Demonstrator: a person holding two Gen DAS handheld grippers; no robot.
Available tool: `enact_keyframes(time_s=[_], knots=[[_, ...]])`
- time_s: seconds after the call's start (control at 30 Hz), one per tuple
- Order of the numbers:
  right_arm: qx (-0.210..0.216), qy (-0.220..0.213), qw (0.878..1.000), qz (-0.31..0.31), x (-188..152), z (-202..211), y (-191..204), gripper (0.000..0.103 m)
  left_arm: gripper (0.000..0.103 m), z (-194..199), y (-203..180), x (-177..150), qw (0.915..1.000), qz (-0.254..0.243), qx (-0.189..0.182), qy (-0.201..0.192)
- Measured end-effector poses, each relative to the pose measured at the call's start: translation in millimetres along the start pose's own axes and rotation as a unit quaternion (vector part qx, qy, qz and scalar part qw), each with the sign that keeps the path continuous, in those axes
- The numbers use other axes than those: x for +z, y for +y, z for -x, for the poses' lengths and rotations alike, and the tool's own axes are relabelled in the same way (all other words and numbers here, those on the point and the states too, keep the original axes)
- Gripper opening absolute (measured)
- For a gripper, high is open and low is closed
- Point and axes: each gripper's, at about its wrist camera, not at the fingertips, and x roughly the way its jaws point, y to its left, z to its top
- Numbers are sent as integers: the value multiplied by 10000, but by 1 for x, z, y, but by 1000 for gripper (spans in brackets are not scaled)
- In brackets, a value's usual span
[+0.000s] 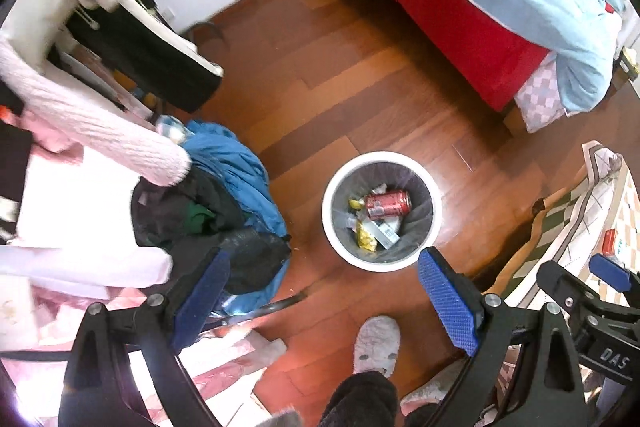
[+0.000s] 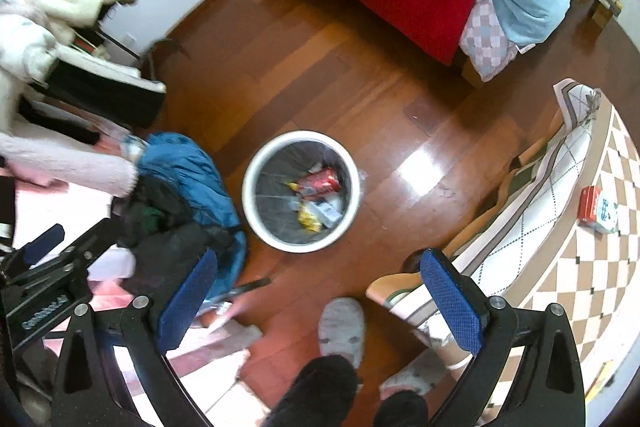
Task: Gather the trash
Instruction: 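Move both tools back toward the table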
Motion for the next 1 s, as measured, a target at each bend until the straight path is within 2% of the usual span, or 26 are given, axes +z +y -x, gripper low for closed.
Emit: enact_keyframes(time_s=[0.07,0.17,0.23,0.33,0.4,0.53,0.6,0.67,0.77,0.8,0.9,1.0], knots=[[296,-126,9993,-184,-5,18,-9,103,96,23,-6,-1,9994,-45,231,-264],[604,-405,9957,-578,-16,45,-35,103,96,45,-18,-3,9984,-67,264,-495],[629,-572,9923,-899,-29,59,-61,103,96,52,-33,-5,9978,-160,242,-603],[428,-679,9836,-1612,-61,74,-123,103,96,55,-72,-15,9956,-482,90,-802],[203,-621,9756,-2096,-86,79,-167,103,98,50,-106,-24,9944,-787,-93,-698],[-417,-348,9508,-3051,-149,88,-268,103,102,32,-198,-58,9872,-1438,-494,-471],[-750,-105,9396,-3338,-180,92,-315,103,102,22,-255,-86,9796,-1878,-599,-391],[-1086,231,9291,-3527,-211,95,-365,103,102,10,-318,-121,9686,-2400,-572,-307],[-1523,634,9159,-3660,-257,100,-433,103,102,-2,-389,-165,9538,-2942,-589,-170],[-1675,760,9122,-3660,-271,100,-455,103,102,-7,-418,-186,9466,-3169,-586,-133],[-1905,1142,9074,-3567,-304,95,-510,103,102,-14,-469,-217,9346,-3512,-549,-120],[-1927,1406,9090,-3417,-323,83,-553,102,102,-17,-503,-239,9264,-3725,-521,-188]])
